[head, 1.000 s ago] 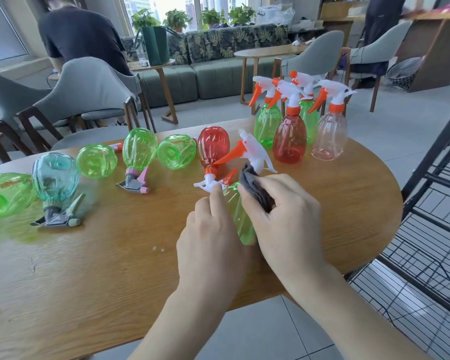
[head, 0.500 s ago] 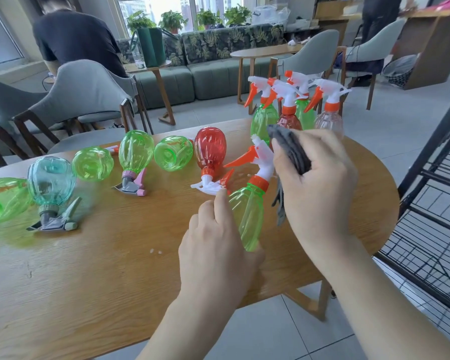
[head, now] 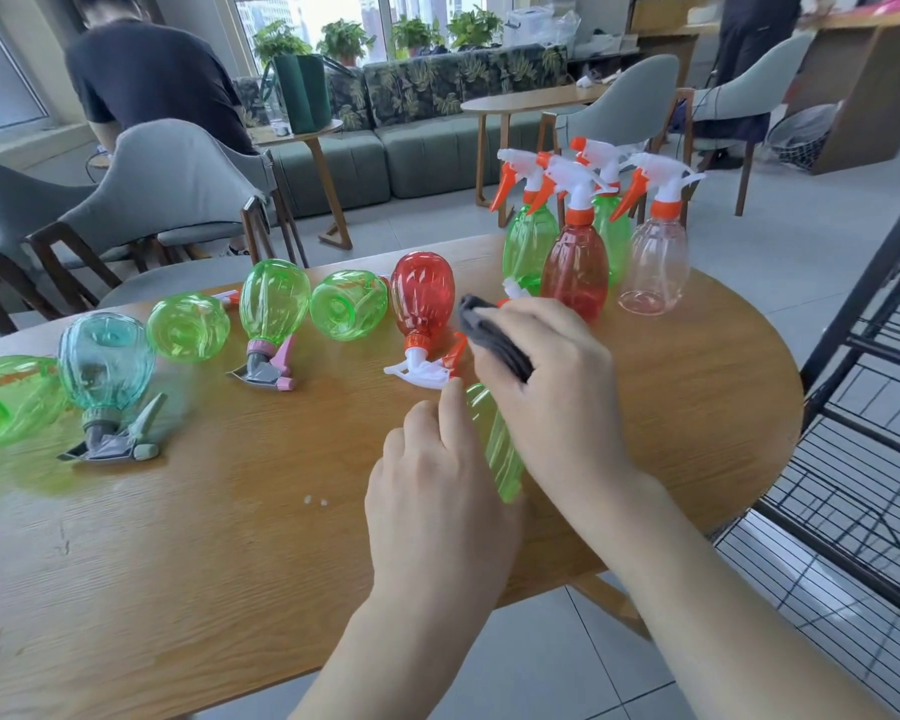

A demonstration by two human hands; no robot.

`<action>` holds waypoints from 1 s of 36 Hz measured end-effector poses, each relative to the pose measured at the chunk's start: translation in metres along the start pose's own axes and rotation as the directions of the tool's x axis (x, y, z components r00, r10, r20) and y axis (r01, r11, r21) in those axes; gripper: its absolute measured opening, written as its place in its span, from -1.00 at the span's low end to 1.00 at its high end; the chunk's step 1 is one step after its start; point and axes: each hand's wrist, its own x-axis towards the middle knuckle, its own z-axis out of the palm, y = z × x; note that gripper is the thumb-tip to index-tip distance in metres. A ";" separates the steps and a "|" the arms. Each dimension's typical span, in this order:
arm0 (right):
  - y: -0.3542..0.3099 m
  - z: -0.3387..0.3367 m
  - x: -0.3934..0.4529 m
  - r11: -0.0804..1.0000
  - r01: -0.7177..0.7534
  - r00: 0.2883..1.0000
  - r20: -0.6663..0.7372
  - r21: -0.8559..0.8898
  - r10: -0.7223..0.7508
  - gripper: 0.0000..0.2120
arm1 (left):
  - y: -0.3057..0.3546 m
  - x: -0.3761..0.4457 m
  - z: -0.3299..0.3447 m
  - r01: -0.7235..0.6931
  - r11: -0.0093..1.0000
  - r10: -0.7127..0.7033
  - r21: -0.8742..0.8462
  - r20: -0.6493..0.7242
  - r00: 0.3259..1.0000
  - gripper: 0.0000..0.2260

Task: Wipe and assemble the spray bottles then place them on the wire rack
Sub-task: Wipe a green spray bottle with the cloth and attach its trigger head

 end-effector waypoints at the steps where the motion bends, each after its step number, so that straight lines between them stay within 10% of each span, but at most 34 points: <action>1: -0.001 0.002 -0.001 1.000 0.018 1.000 0.021 0.017 -0.018 -0.80 | -0.001 0.000 0.000 -0.004 1.000 0.004 -0.010 -0.005 1.000 -0.04; 15: 0.028 -0.015 0.005 0.985 -0.112 0.989 -0.113 -0.131 0.098 -0.76 | -0.003 -0.005 -0.009 -0.019 0.989 0.018 -0.147 -0.013 1.000 -0.08; 22: 0.027 -0.017 0.001 0.998 -0.053 0.986 0.157 -0.032 0.058 -0.73 | -0.010 -0.001 -0.009 0.020 0.987 -0.020 -0.162 -0.001 1.000 -0.10; 36: 0.022 -0.018 -0.006 0.993 -0.109 0.994 -0.004 -0.033 0.109 -0.78 | -0.011 -0.004 -0.011 0.041 0.981 -0.041 -0.187 0.002 0.999 -0.10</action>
